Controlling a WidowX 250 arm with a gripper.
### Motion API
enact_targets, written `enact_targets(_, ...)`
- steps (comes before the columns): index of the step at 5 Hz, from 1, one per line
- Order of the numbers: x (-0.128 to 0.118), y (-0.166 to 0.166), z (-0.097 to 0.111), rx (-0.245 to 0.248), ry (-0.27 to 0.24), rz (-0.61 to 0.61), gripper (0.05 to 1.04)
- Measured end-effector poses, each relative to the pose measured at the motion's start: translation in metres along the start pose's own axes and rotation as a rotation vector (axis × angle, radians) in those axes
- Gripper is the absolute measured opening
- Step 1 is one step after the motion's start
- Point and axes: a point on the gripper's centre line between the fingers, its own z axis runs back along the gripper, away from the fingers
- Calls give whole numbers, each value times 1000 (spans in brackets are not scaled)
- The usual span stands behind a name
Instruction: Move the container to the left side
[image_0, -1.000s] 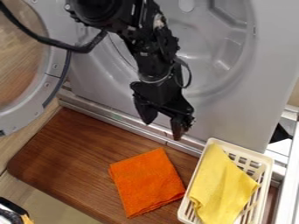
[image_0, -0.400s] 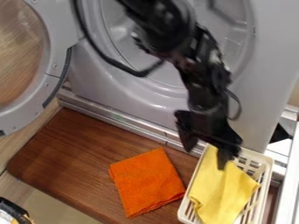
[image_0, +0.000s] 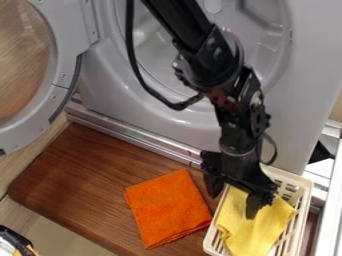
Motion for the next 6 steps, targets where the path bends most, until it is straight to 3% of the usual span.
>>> enact_targets(1,-1,1,-2,3,6,9,998)
enact_targets(2,-4,2,-17,7,35,20,952)
enact_targets(4,3,-2,-20,28,44,5,370)
enact_targets(5,5,-5,-18,30,48,-13,212)
enact_targets(6,6,-9,-10,17,31,-39,161)
